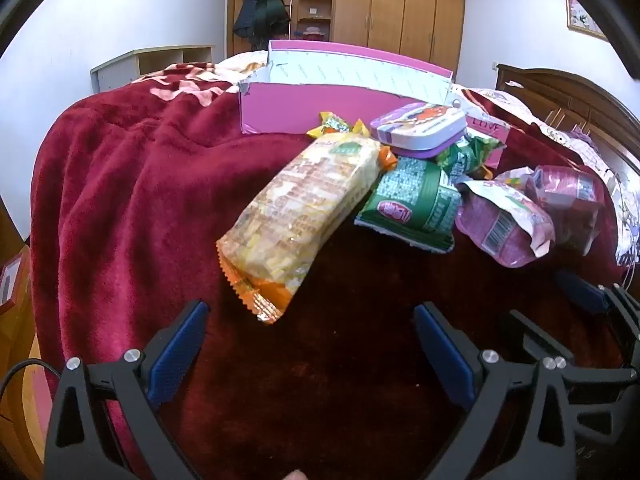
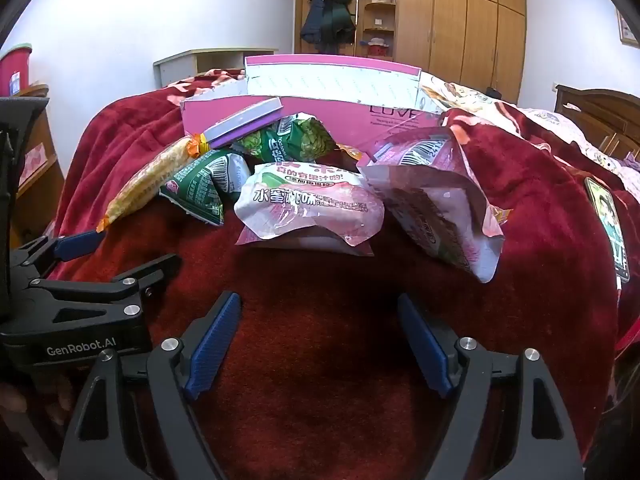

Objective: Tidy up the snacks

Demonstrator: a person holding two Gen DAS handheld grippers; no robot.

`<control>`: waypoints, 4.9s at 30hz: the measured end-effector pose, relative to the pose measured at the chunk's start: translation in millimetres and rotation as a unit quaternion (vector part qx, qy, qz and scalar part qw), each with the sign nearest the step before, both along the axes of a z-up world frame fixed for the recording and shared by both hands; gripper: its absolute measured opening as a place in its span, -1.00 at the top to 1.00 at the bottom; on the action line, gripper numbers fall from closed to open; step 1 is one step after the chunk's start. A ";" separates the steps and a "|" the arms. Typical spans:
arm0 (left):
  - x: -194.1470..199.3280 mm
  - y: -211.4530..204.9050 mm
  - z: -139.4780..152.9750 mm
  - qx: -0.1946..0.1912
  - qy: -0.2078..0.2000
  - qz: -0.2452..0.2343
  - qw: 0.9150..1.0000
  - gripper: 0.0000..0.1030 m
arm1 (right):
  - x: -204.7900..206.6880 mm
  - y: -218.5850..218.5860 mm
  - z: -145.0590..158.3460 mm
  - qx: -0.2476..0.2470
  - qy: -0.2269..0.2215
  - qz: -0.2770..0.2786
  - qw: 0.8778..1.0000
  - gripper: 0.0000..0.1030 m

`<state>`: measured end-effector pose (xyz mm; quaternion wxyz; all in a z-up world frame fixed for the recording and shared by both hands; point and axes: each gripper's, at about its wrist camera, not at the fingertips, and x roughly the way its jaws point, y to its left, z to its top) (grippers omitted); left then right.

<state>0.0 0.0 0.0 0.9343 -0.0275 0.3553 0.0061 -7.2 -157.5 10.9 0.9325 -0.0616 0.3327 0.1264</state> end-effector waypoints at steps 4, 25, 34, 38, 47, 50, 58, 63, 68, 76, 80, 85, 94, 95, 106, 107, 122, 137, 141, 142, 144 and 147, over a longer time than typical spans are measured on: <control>0.1 -0.2 0.2 -0.002 0.001 0.000 1.000 -0.99 | -0.1 0.1 0.1 0.000 0.000 0.000 1.000 -0.60; 0.2 -0.6 0.5 -0.003 0.002 0.000 1.000 -0.99 | -0.6 -0.4 0.1 -0.001 -0.001 0.000 1.000 -0.60; 0.1 -0.7 0.5 -0.003 0.002 0.000 1.000 -0.99 | -0.7 -0.4 0.2 -0.002 -0.001 0.000 1.000 -0.60; 0.1 -0.7 0.5 -0.003 0.002 0.000 1.000 -0.99 | -0.7 -0.4 0.2 -0.002 -0.001 0.000 1.000 -0.60; 0.1 -1.0 0.7 -0.002 0.001 0.000 1.000 -0.99 | -0.7 -0.2 0.3 -0.002 -0.001 0.000 1.000 -0.60; 0.1 -1.1 0.7 -0.002 0.002 0.000 1.000 -0.99 | -0.8 -0.2 0.3 -0.002 -0.001 0.000 1.000 -0.60; 0.1 -0.8 0.5 -0.002 0.001 0.000 1.000 -0.99 | -0.7 -0.1 0.3 -0.002 -0.001 0.000 1.000 -0.60; 0.1 -0.9 0.6 -0.002 0.002 0.000 1.000 -0.99 | -0.7 -0.1 0.3 -0.002 -0.001 0.000 1.000 -0.60; 0.1 -1.0 0.7 -0.003 0.002 0.000 1.000 -0.99 | -0.7 0.1 0.2 -0.003 -0.001 0.000 1.000 -0.60; 4.0 2.2 -1.3 -0.013 0.002 -0.002 1.000 -0.99 | -0.6 0.3 0.0 -0.004 -0.001 0.000 1.000 -0.61; 3.9 2.5 -1.3 -0.013 0.003 -0.002 1.000 -0.99 | -0.6 0.6 -0.1 -0.005 -0.001 0.000 1.000 -0.61; 3.8 2.6 -1.3 -0.013 0.003 -0.002 1.000 -0.99 | -0.1 1.0 -0.4 -0.005 -0.001 0.000 1.000 -0.61; 0.3 6.9 5.5 -0.004 -0.002 -0.007 1.000 -0.98 | -7.9 4.2 3.3 -0.027 0.006 0.026 0.999 -0.61; -0.7 8.8 7.3 -0.005 -0.002 -0.010 1.000 -0.97 | -8.3 4.2 3.8 -0.029 0.007 0.036 0.999 -0.61; -13.1 10.0 23.3 0.010 -0.023 -0.034 0.999 -0.84 | -19.3 1.5 15.1 0.002 0.015 0.084 0.996 -0.61; -13.9 9.9 24.9 0.013 -0.027 -0.036 0.999 -0.83 | -20.0 2.0 16.0 0.005 0.015 0.089 0.996 -0.61; 6.2 15.6 49.6 0.064 -0.058 -0.065 0.994 -0.82 | -37.2 -0.4 47.4 0.010 -0.017 0.120 0.993 -0.59; 26.5 6.6 42.0 0.058 -0.045 -0.064 0.995 -0.70 | -20.3 -50.6 66.5 -0.017 -0.025 0.094 0.995 -0.49; 28.8 9.4 39.1 0.041 -0.040 -0.053 0.997 -0.65 | -10.6 -58.9 64.5 -0.022 -0.036 0.088 0.995 -0.49; 29.2 10.4 38.4 0.038 -0.037 -0.050 0.997 -0.62 | -6.7 -59.6 63.8 -0.025 -0.037 0.088 0.995 -0.49; 29.3 12.4 37.3 0.030 -0.032 -0.043 0.998 -0.58 | -0.4 -59.4 62.8 -0.031 -0.043 0.093 0.994 -0.49; 27.6 16.1 36.2 0.023 -0.026 -0.031 0.999 -0.43 | 7.7 -58.6 61.4 -0.032 -0.051 0.102 0.993 -0.46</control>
